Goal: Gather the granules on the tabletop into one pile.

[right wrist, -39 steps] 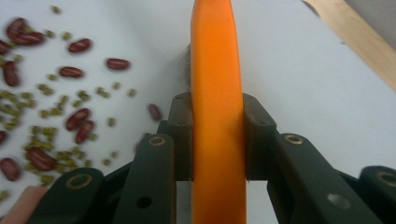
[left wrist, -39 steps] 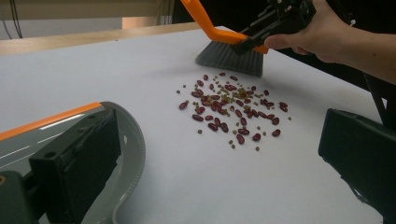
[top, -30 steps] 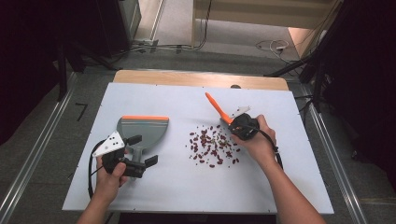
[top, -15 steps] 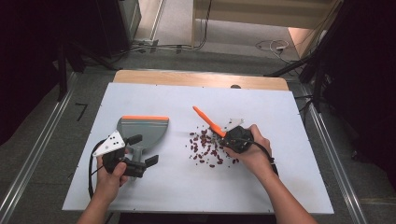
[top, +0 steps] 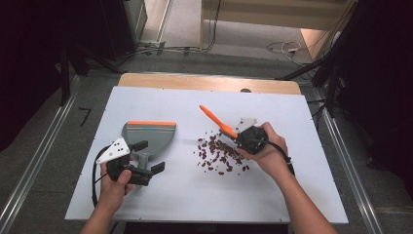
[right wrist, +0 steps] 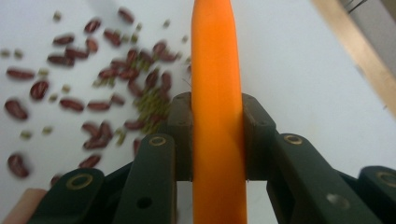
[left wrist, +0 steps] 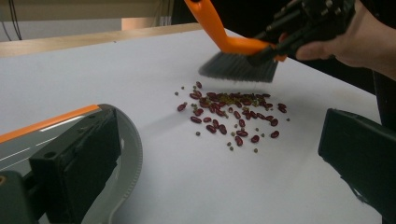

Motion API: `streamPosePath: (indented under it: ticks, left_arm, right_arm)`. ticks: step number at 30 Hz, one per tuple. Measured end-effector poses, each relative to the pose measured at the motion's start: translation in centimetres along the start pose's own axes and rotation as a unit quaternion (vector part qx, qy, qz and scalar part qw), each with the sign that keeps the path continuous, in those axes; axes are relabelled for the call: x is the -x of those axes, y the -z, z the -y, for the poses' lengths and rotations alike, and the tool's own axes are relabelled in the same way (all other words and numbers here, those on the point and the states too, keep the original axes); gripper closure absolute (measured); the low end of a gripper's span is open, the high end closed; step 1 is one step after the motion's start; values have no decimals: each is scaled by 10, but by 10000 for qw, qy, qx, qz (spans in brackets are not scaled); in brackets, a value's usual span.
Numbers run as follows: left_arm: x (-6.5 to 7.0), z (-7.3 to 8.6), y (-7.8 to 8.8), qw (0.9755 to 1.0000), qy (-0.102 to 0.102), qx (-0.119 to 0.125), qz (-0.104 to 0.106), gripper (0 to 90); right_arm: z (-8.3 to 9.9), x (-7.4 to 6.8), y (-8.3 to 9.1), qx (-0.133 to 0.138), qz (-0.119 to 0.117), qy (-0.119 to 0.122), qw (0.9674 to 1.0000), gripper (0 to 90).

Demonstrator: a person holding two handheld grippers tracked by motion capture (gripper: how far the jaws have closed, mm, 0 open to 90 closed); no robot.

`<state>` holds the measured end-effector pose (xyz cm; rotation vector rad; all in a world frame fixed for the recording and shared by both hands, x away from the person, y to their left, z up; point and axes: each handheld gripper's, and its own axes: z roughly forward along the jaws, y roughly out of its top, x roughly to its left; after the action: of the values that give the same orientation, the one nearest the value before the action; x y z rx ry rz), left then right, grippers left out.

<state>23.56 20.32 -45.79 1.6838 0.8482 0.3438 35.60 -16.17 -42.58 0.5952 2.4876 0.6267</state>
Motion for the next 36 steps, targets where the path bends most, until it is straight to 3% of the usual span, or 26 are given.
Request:
streamPosePath:
  ticks: [5, 10, 14, 17, 18, 20, 22, 27, 36]
  left_arm:
    - [-1, 0, 2, 10000, -3, 0, -16, 0]
    - [-3, 0, 6, 10000, 52, 58, -16, 0]
    - [-4, 1, 6, 10000, 67, 47, -31, 0]
    - [-5, 1, 6, 10000, 64, 39, -21, 0]
    - [-5, 1, 6, 10000, 68, 47, -14, 0]
    - [-6, 1, 6, 10000, 73, 42, -21, 0]
    - [-6, 1, 6, 10000, 87, 44, -21, 0]
    - [-4, 0, 6, 9999, 81, 69, -28, 0]
    - [-3, 0, 5, 10000, 79, 48, -18, 0]
  right_arm:
    - [-29, 14, -14, 248, -29, 336, 9991, 690]
    - [-53, 18, -44, 186, -125, 817, 9964, 690]
    - [-61, 14, -63, 158, -145, 981, 9949, 690]
    - [-60, 7, -72, 109, -499, 1137, 9922, 690]
    - [-59, 4, -73, 144, -623, 1175, 9910, 690]
    - [-57, -1, -72, 114, -615, 1284, 9898, 689]
    - [-54, -5, -70, 126, -752, 1364, 9877, 688]
    - [-42, -12, -62, 247, -999, 1437, 9843, 685]
    - [-28, -23, -47, 290, -1337, 1800, 9741, 681]
